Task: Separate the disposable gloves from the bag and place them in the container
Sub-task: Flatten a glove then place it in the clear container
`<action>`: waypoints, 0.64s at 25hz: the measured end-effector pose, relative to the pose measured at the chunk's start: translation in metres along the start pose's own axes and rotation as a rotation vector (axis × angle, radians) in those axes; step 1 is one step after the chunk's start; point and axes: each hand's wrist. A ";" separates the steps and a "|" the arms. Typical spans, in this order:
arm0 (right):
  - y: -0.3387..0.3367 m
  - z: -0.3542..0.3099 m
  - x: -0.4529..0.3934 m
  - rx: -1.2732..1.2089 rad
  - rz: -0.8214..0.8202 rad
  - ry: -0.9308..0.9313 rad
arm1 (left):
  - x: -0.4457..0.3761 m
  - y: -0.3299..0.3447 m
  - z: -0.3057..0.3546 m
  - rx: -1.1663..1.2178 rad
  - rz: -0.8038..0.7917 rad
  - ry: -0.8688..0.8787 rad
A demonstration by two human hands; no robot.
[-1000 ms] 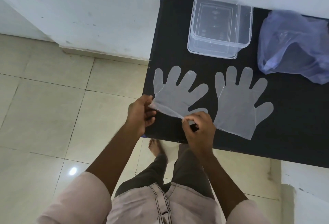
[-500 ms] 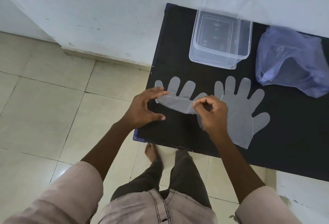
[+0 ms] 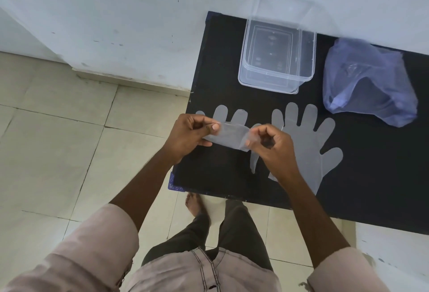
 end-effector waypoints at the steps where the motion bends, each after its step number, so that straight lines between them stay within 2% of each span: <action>1: -0.003 0.003 0.000 0.006 -0.058 0.068 | -0.001 0.002 0.001 0.004 0.001 -0.001; 3: -0.008 0.008 0.000 0.033 -0.117 0.152 | -0.003 0.005 0.004 0.006 0.009 -0.001; 8: -0.007 0.005 -0.006 -0.059 0.008 0.156 | -0.006 0.009 0.008 -0.013 0.009 0.003; 11: -0.004 0.005 -0.012 -0.156 0.020 0.174 | -0.005 0.009 0.008 -0.020 0.004 -0.004; 16: -0.001 0.002 -0.020 -0.044 0.096 0.077 | -0.006 0.007 0.016 -0.020 -0.011 0.002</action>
Point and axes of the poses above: each hand's wrist, its own x-axis away from the middle knuckle, its own y-axis out of the palm, z = x × y, and after that the axes turned 8 degrees about z, right-handed
